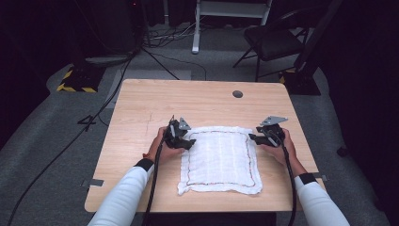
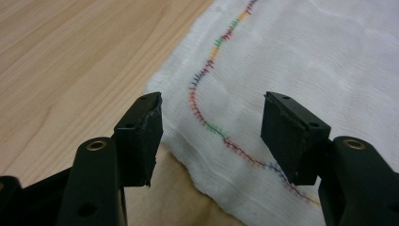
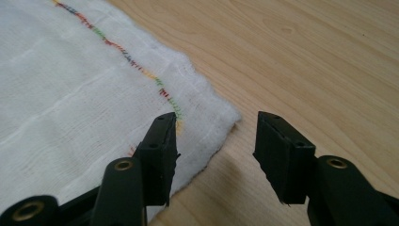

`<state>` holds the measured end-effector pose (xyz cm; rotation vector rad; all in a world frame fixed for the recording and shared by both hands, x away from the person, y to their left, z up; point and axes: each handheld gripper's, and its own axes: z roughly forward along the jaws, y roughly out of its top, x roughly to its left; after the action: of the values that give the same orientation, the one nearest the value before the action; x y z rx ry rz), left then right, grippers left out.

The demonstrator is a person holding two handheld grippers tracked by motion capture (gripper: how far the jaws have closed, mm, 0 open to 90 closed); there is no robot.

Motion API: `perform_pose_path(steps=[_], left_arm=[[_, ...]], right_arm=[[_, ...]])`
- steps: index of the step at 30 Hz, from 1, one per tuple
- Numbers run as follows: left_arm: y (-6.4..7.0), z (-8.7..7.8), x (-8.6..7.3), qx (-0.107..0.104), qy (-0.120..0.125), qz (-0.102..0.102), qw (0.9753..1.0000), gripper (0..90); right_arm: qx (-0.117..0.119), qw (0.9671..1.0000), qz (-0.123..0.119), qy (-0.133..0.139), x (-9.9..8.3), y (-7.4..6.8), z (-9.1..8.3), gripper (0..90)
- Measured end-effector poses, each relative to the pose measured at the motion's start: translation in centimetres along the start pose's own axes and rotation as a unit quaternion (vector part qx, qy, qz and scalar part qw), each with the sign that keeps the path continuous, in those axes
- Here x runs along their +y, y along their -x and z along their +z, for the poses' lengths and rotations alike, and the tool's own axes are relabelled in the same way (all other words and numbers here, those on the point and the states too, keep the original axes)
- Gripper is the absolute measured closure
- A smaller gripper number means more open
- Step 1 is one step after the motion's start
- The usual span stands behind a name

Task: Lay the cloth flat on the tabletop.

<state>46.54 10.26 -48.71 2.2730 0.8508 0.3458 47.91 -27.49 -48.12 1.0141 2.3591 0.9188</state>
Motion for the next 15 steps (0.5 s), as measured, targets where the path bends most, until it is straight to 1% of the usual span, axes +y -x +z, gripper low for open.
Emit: perform_pose_path(steps=[1, 2, 3, 4, 5, 8, 9, 10, 11, 12, 13, 15], left_arm=[[-0.2, 0.2, 0.1, 0.002, -0.003, -0.004, 1.0000, 39.1], [-0.4, 0.5, 0.1, 0.010, -0.008, -0.001, 0.9999, 38.6], [-0.5, 0.8, 0.0, 0.007, -0.008, -0.002, 0.9999, 37.7], [-0.8, 1.0, -0.1, 0.002, -0.001, -0.009, 1.0000, 37.2], [-1.0, 1.1, 0.0, -0.004, -0.003, -0.009, 0.9999, 36.6], [-1.3, 1.1, 0.1, 0.000, -0.007, -0.010, 0.9999, 35.6], [-1.5, 1.2, 0.2, 0.004, -0.007, -0.015, 0.9999, 35.6], [-2.1, 1.5, 0.4, 0.000, -0.007, -0.027, 0.9996, 34.6], [-2.1, 1.5, 0.4, 0.000, -0.007, -0.027, 0.9996, 33.4], [-2.5, 1.7, 0.5, 0.001, -0.003, -0.029, 0.9996, 33.2], [-2.5, 1.7, 0.5, 0.001, -0.003, -0.029, 0.9996, 33.3], [-3.1, 2.1, 1.0, 0.004, -0.008, -0.031, 0.9995, 33.2]], right_arm=[[0.003, 0.9998, 0.005, -0.019, 0.1, 0.1, 0.9, 50.0], [-0.001, 0.9997, 0.006, -0.022, 0.1, 0.1, 1.2, 50.2], [0.004, 0.9997, 0.012, -0.019, 0.1, 0.2, 1.3, 50.6], [0.006, 0.9997, 0.017, -0.019, 0.1, 0.3, 1.3, 50.2], [0.004, 0.9997, 0.015, -0.019, 0.1, 0.4, 1.3, 50.2], [0.006, 0.9996, 0.020, -0.020, 0.1, 0.6, 1.4, 50.5], [0.002, 0.9995, 0.023, -0.021, 0.1, 0.7, 1.4, 50.8], [-0.001, 0.9993, 0.027, -0.025, 0.3, 0.9, 1.6, 51.0], [-0.009, 0.9994, 0.024, -0.024, 0.4, 0.9, 1.7, 51.0], [-0.015, 0.9994, 0.022, -0.021, 0.4, 1.0, 1.7, 51.3], [-0.016, 0.9995, 0.021, -0.019, 0.5, 1.0, 1.9, 51.8], [-0.020, 0.9993, 0.023, -0.019, 0.6, 1.2, 2.1, 51.7]])
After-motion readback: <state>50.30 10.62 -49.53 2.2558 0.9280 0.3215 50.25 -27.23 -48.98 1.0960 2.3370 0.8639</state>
